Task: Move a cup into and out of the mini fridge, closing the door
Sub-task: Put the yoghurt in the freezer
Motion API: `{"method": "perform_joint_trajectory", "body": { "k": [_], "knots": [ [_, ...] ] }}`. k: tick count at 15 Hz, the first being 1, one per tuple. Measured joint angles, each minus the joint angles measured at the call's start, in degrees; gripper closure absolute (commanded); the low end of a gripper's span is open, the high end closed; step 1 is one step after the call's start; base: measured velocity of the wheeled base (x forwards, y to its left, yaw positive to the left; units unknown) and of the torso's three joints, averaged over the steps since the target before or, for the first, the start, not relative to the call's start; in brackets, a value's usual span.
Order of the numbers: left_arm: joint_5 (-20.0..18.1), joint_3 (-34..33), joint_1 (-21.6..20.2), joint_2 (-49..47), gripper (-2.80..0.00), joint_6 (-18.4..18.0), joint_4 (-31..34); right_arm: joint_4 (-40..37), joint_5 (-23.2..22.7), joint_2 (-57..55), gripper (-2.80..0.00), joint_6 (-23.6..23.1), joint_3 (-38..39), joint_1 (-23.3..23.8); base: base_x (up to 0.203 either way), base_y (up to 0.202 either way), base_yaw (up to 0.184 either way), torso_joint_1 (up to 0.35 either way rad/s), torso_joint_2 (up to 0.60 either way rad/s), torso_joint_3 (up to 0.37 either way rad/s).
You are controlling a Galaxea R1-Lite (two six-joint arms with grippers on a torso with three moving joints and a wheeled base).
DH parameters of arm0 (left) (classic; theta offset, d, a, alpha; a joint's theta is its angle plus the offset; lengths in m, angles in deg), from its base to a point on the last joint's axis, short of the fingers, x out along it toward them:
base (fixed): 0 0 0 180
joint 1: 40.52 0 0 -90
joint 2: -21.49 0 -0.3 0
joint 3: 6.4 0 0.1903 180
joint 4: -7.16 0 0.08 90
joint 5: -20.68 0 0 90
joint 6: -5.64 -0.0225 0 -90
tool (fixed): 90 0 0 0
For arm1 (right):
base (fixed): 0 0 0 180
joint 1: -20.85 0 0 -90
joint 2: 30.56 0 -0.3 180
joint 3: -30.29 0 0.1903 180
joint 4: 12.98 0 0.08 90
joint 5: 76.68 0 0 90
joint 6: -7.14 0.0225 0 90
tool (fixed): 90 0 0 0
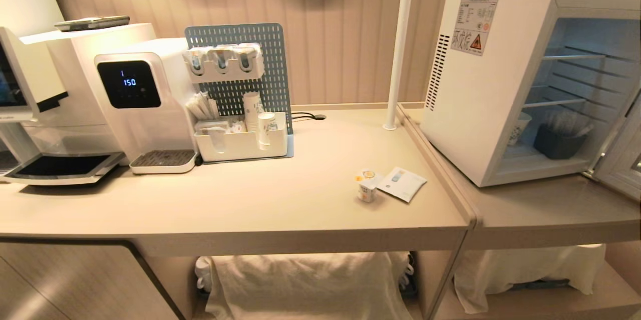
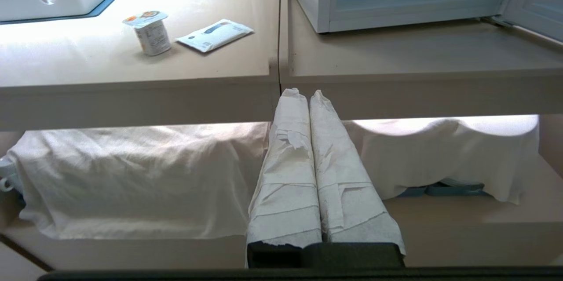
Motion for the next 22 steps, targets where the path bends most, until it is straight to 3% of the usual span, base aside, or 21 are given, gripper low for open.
{"method": "perform_joint_trajectory", "body": {
  "k": [3, 9, 11, 13, 15, 17, 19, 22],
  "knots": [
    [0.0, 0.0, 0.0, 0.0, 0.0, 0.4, 0.0, 0.4, -0.1, 0.0, 0.0, 0.1, 0.2, 0.0, 0.153, 0.0, -0.001, 0.002, 0.01, 0.003],
    [0.0, 0.0, 0.0, 0.0, 0.0, 0.7, 0.1, 1.2, 0.4, 0.0, 0.0, 0.1, -0.2, 0.0, 0.0, 0.0, 0.0, 0.0, 0.0, 0.0],
    [0.0, 0.0, 0.0, 0.0, 0.0, 0.4, 0.0, -0.8, 0.5, -0.9, 0.0, 0.1, -6.7, 0.0, 0.0, 0.0, 0.0, 0.0, 0.0, 0.0],
    [0.0, 0.0, 0.0, 0.0, 0.0, 0.3, 0.0, -5.8, -0.7, -5.2, 0.0, 0.5, -18.3, -0.3, 0.0, 0.0, 0.0, 0.0, 0.0, 0.0],
    [0.0, 0.0, 0.0, 0.0, 0.0, 0.4, 0.0, -10.2, -4.6, -13.0, 0.0, 1.4, -25.5, -1.3, 0.0, 0.0, 0.0, 0.0, 0.0, 0.0],
    [0.0, 0.0, 0.0, 0.0, 0.0, 0.4, 0.0, -8.5, -10.4, -23.3, 0.0, 2.7, -27.9, -2.3, 0.0, 0.0, 0.0, 0.0, 0.0, 0.0],
    [0.0, 0.0, 0.0, 0.0, 0.0, 0.5, 0.0, -0.9, -17.0, -34.3, 0.0, 3.7, -26.6, -2.9, 0.0, 0.0, 0.0, 0.0, 0.0, 0.0],
    [0.0, 0.0, 0.0, 0.0, 0.0, 0.8, 0.0, 16.8, -25.6, -53.7, 0.0, 4.5, -22.6, -3.4, 0.0, 0.0, 0.0, 0.0, 0.0, 0.0]
  ]
}}
